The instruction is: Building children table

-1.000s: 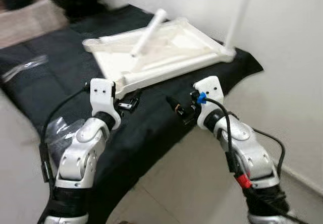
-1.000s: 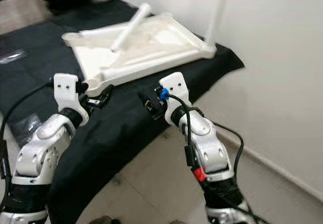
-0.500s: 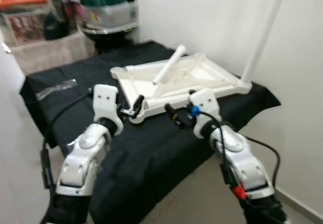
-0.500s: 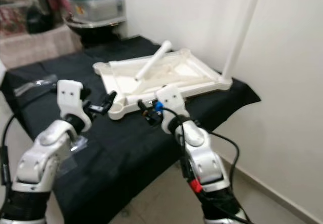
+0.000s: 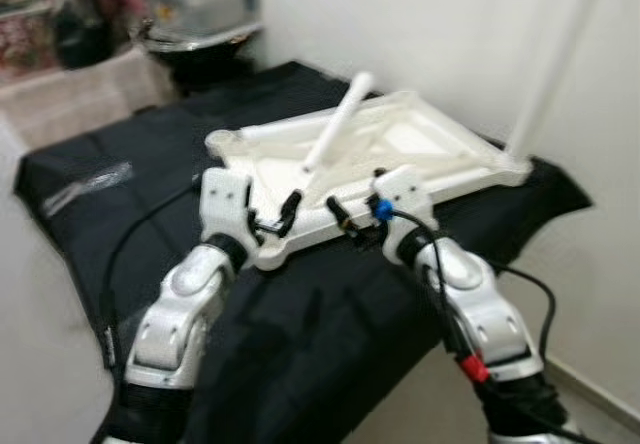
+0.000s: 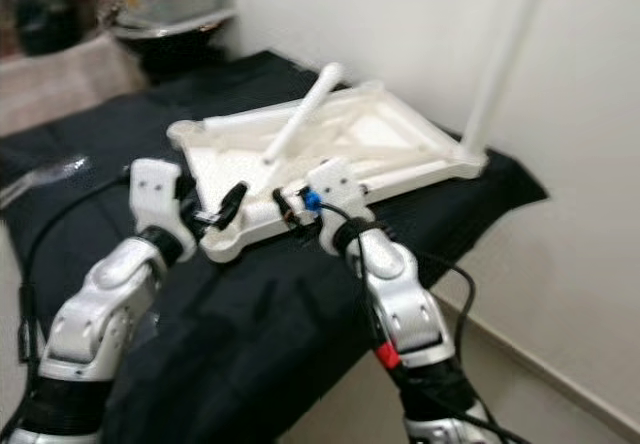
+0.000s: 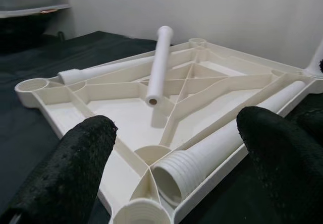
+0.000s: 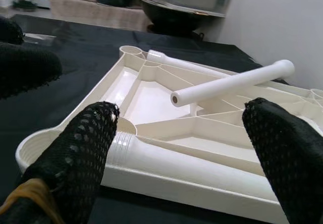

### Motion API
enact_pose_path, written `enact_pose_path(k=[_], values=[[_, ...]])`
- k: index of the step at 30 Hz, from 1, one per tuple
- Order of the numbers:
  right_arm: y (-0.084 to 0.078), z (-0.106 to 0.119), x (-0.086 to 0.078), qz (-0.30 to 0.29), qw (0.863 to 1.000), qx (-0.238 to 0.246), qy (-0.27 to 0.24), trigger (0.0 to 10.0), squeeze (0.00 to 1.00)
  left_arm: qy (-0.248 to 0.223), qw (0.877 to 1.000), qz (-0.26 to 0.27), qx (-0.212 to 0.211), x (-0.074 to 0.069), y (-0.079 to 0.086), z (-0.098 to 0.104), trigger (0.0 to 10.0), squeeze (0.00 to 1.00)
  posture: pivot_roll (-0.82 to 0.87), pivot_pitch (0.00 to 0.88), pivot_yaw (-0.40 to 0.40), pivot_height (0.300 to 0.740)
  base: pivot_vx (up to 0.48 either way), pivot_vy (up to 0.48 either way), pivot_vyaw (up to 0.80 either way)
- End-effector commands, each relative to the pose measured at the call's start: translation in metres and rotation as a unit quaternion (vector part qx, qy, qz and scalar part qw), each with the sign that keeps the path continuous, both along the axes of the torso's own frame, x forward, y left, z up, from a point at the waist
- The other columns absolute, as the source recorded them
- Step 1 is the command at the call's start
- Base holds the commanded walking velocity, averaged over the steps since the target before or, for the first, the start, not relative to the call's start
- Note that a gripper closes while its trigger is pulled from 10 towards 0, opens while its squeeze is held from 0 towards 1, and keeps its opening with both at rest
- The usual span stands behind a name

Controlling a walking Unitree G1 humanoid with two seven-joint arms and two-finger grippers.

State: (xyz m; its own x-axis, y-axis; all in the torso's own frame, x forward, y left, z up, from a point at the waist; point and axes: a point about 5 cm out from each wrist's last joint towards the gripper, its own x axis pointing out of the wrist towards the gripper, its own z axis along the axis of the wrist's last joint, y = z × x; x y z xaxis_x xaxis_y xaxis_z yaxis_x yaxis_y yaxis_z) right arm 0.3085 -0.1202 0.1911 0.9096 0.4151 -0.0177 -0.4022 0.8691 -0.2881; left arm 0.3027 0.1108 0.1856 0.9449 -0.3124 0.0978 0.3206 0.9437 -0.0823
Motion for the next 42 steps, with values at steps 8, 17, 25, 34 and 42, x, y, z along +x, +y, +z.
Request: enact_pose_path(k=[8, 17, 25, 34, 42], values=[[-0.009, -0.008, -0.006, -0.007, 1.000, -0.020, 0.017, 10.0, 0.00, 0.024, 0.999, 0.034, -0.019, 0.002, 0.005, -0.004, 10.0, 0.00, -0.10, 0.020, 0.031, 0.740, 0.000, -0.060, 0.00], [-0.021, -0.019, -0.014, -0.013, 0.998, -0.049, 0.041, 10.0, 0.00, 0.064, 0.986, 0.152, -0.004, 0.028, 0.041, 0.002, 10.0, 0.00, -0.12, 0.056, 0.026, 0.740, 0.000, 0.000, 0.00], [-0.022, -0.019, -0.018, -0.010, 0.996, -0.075, 0.040, 10.0, 0.00, 0.182, 0.966, 0.175, -0.058, 0.054, 0.053, -0.012, 10.0, 0.00, -0.13, 0.084, 0.024, 0.740, 0.000, 0.000, 0.00], [-0.021, -0.017, -0.023, -0.005, 0.995, -0.088, 0.041, 10.0, 0.00, 0.254, 0.955, 0.103, -0.111, 0.070, 0.036, -0.015, 10.0, 0.00, -0.15, 0.129, 0.021, 0.740, 0.000, 0.000, 0.00], [-0.022, -0.016, -0.026, -0.005, 0.995, -0.094, 0.042, 10.0, 0.00, 0.262, 0.954, 0.091, -0.113, 0.077, 0.031, -0.008, 10.0, 0.00, -0.15, 0.149, 0.018, 0.740, 0.000, 0.000, 0.00]])
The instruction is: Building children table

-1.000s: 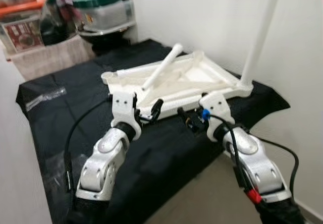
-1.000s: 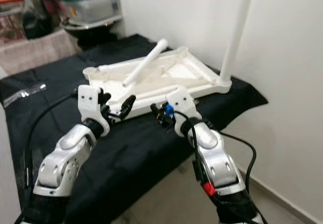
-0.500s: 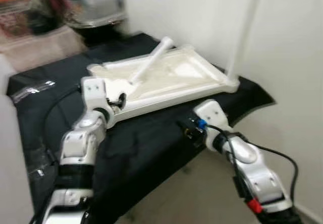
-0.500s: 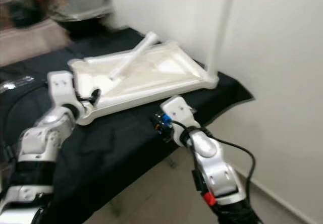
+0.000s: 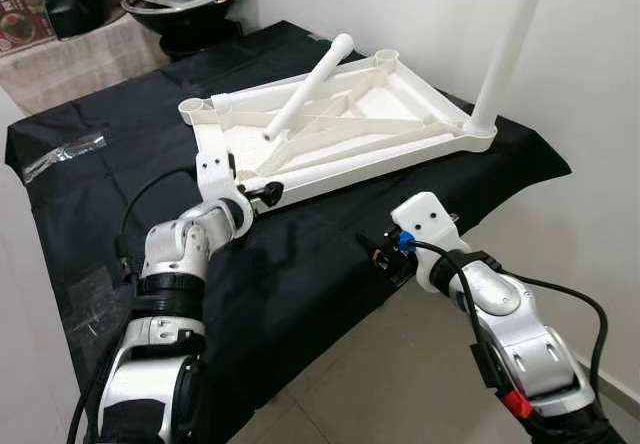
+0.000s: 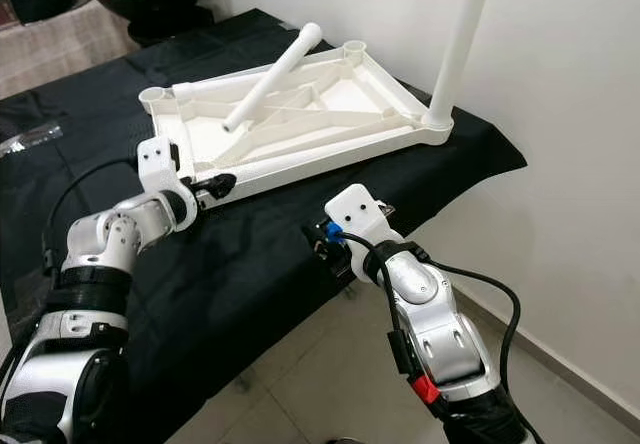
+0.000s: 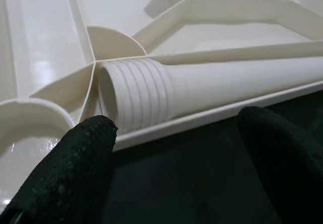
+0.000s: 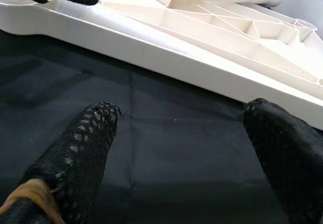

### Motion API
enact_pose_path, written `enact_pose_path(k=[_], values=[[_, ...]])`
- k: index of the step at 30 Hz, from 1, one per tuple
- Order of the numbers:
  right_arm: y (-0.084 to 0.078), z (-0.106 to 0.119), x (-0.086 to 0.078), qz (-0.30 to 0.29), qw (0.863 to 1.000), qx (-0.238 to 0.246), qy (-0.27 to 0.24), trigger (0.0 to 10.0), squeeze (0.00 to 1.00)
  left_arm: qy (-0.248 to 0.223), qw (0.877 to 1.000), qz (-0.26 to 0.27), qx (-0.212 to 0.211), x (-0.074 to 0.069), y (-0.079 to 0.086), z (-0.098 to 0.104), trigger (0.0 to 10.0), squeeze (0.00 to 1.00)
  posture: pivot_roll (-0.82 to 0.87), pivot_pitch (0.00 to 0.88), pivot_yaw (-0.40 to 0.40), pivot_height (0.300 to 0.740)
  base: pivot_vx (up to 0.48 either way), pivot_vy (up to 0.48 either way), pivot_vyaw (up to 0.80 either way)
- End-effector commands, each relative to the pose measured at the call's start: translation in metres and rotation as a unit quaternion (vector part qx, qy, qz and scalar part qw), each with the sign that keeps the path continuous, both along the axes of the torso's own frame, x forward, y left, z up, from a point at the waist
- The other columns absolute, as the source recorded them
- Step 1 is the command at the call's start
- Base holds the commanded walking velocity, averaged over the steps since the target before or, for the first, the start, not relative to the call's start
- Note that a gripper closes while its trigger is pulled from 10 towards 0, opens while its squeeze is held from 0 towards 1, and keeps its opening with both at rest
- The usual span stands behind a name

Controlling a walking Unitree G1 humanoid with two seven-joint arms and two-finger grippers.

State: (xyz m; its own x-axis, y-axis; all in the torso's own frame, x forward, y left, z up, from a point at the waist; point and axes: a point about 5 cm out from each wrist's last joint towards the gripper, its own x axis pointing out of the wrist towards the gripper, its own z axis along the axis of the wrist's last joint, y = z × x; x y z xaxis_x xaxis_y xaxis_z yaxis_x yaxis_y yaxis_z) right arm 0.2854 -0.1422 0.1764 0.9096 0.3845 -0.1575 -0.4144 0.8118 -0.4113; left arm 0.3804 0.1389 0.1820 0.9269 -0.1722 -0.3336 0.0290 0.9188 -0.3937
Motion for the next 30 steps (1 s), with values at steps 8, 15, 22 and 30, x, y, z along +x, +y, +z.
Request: enact_pose_path(k=[8, 15, 22, 30], values=[[-0.004, 0.003, -0.005, -0.001, 1.000, -0.009, 0.006, 10.0, 0.00, 0.027, 0.999, 0.030, -0.007, 0.011, 0.011, 0.002, 10.0, 0.00, -0.16, 0.171, 0.010, 0.740, 0.000, 0.000, 0.00], [-0.004, 0.007, -0.007, -0.002, 1.000, -0.010, 0.005, 10.0, 0.00, 0.036, 0.999, 0.031, -0.021, 0.016, 0.012, 0.003, 10.0, 0.00, -0.17, 0.180, 0.006, 0.740, 0.000, 0.000, 0.00], [-0.003, 0.010, -0.008, -0.001, 1.000, -0.010, 0.003, 10.0, 0.00, 0.042, 0.998, 0.024, -0.032, 0.019, 0.009, 0.004, 10.0, 0.00, -0.19, 0.191, 0.006, 0.740, 0.000, 0.000, 0.00], [-0.003, 0.014, -0.010, -0.002, 1.000, -0.010, 0.003, 10.0, 0.00, 0.048, 0.998, 0.010, -0.044, 0.023, 0.007, 0.007, 10.0, 0.00, -0.19, 0.196, 0.006, 0.740, 0.000, 0.000, 0.00]])
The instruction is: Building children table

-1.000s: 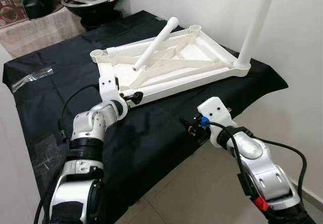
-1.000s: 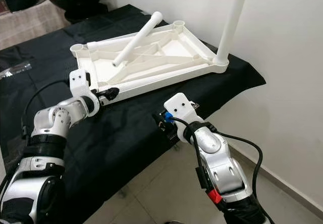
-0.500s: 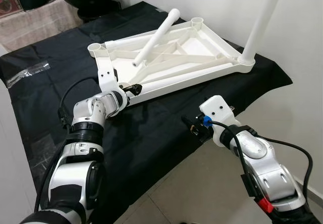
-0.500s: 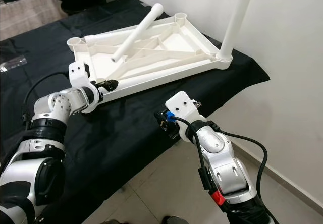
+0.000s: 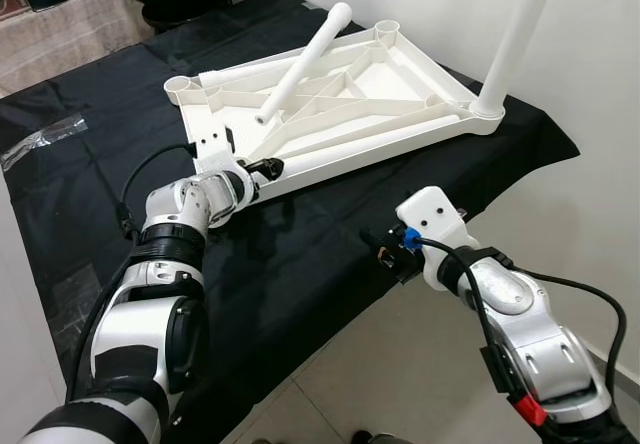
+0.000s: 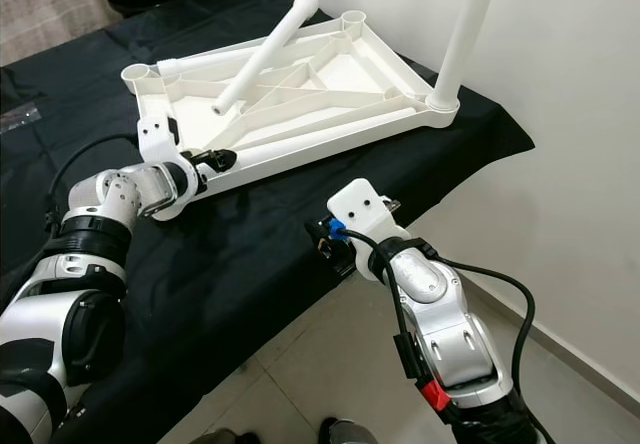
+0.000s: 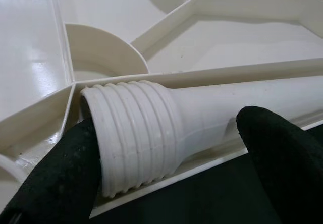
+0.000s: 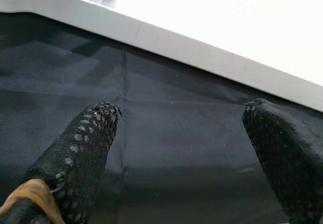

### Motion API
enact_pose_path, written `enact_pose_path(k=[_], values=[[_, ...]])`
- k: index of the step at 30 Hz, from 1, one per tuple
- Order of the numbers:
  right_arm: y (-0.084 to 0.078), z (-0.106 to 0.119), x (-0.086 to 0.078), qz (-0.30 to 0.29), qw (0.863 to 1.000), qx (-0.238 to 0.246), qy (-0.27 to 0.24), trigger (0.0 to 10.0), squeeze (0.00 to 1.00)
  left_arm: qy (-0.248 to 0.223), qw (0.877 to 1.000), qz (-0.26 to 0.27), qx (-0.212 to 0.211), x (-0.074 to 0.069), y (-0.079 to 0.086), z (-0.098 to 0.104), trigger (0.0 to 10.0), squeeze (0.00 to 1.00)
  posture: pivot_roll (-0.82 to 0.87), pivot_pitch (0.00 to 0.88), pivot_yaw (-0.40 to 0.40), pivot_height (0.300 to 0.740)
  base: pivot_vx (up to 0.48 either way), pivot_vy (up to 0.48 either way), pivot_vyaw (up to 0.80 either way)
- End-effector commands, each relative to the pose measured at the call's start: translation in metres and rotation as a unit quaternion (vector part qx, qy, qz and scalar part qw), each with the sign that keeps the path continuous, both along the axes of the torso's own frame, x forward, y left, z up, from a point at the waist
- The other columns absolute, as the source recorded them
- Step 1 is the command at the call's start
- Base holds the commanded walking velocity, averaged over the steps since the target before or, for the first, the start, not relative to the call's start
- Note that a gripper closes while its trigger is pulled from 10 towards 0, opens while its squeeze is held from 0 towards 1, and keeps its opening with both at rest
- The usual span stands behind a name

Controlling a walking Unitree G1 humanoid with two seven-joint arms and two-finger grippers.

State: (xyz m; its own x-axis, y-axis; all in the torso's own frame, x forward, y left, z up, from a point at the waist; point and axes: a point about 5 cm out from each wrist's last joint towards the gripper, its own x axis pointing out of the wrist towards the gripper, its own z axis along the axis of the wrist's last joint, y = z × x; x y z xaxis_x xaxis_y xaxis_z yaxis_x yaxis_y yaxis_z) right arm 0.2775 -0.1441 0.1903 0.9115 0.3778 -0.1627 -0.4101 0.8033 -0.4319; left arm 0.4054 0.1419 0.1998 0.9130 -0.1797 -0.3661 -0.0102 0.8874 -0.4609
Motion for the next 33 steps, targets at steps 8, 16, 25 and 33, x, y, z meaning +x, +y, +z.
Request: enact_pose_path(k=[8, 16, 25, 33], values=[[0.001, 0.003, -0.002, 0.001, 1.000, 0.006, 0.002, 10.0, 0.00, 0.026, 0.999, -0.006, -0.021, 0.000, 0.007, -0.007, 0.0, 0.00, -0.19, 0.192, 0.007, 0.740, 0.000, 0.000, 0.00], [0.004, 0.007, -0.003, 0.004, 1.000, 0.011, -0.001, 10.0, 0.00, 0.037, 0.998, -0.005, -0.046, -0.001, 0.011, -0.014, 0.0, 0.00, -0.19, 0.189, 0.009, 0.740, 0.000, 0.000, 0.00], [0.006, 0.009, -0.003, 0.008, 1.000, 0.012, -0.003, 10.0, 0.00, 0.053, 0.995, 0.005, -0.083, -0.007, 0.021, -0.028, 0.0, 0.00, -0.19, 0.185, 0.006, 0.740, 0.000, 0.000, 0.00], [0.010, 0.022, -0.001, 0.017, 0.999, 0.030, -0.032, 10.0, 0.00, -0.013, 0.985, 0.017, -0.170, -0.017, 0.047, -0.024, 0.0, 0.00, -0.19, 0.173, -0.002, 0.740, 0.000, 0.000, 0.00]])
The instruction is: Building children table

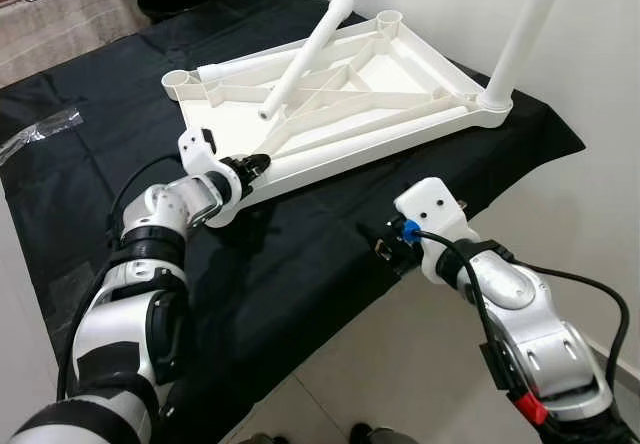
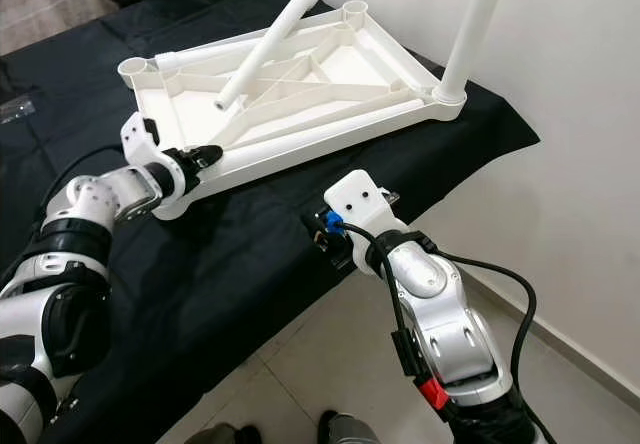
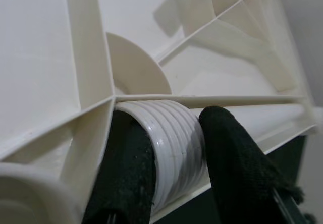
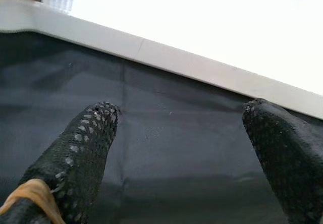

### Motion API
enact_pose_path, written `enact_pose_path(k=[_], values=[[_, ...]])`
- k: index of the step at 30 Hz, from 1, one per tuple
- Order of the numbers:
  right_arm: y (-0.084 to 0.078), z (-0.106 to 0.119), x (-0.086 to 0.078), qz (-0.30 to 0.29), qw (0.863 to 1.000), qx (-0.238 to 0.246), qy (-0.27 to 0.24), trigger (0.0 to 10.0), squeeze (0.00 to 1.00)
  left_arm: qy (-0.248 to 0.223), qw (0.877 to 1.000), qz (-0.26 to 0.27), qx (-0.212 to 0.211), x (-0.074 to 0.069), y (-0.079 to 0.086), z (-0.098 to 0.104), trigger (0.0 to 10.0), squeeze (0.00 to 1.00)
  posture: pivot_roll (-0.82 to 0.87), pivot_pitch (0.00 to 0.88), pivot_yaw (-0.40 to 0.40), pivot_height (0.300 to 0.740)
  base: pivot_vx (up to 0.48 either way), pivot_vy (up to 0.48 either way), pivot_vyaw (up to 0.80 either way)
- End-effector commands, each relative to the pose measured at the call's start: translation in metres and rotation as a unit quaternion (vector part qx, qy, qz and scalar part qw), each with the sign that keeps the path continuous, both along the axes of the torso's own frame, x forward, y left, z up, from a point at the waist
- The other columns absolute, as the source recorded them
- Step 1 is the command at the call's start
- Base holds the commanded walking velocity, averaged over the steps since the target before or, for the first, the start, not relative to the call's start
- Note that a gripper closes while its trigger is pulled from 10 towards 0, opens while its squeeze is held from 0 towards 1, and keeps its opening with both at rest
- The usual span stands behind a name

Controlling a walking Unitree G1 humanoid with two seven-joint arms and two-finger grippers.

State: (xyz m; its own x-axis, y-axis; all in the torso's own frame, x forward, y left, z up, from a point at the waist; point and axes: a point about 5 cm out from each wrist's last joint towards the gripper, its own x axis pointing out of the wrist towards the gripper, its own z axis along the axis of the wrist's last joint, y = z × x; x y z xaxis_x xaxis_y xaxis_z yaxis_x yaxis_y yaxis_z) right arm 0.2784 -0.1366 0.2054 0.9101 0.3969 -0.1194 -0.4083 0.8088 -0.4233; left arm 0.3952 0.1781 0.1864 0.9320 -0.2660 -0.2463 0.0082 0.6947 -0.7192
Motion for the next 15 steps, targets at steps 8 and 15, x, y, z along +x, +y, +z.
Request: enact_pose_path(k=[8, 15], values=[[0.004, 0.033, 0.006, 0.021, 0.995, 0.080, -0.060, 10.0, 0.00, -0.096, 0.994, 0.028, -0.035, -0.034, 0.049, 0.010, 0.0, 0.00, -0.16, 0.162, -0.025, 0.740, 0.000, 0.000, 0.00], [0.012, 0.043, 0.014, 0.038, 0.990, 0.120, -0.063, 10.0, 0.00, -0.127, 0.991, 0.030, -0.022, -0.055, 0.065, 0.014, 0.0, 0.00, -0.14, 0.156, -0.040, 0.740, 0.000, 0.000, 0.00]])
